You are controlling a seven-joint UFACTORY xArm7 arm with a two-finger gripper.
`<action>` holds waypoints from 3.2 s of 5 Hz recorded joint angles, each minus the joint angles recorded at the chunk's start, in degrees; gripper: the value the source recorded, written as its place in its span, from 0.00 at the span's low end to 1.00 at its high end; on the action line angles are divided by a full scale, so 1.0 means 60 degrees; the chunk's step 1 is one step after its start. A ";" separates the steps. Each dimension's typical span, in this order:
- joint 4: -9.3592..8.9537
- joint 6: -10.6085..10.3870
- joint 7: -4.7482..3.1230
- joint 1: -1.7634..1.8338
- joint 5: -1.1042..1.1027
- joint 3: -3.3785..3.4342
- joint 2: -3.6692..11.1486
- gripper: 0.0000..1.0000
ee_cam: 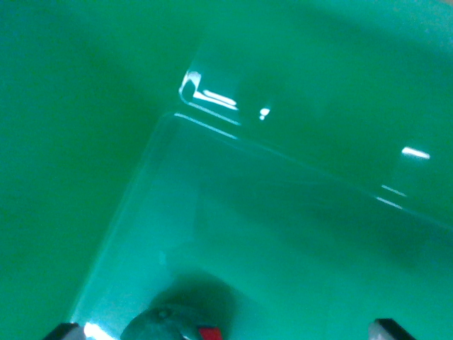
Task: Pick fruit
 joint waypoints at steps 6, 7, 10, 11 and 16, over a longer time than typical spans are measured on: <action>-0.0687 -0.0962 -0.0228 0.0081 -0.0004 0.0131 0.0298 0.00; -0.0872 -0.1220 -0.0289 0.0103 -0.0005 0.0166 0.0378 0.00; -0.1029 -0.1441 -0.0341 0.0121 -0.0006 0.0196 0.0446 0.00; -0.1157 -0.1620 -0.0384 0.0136 -0.0006 0.0220 0.0501 0.00; -0.1313 -0.1839 -0.0435 0.0155 -0.0007 0.0250 0.0569 0.00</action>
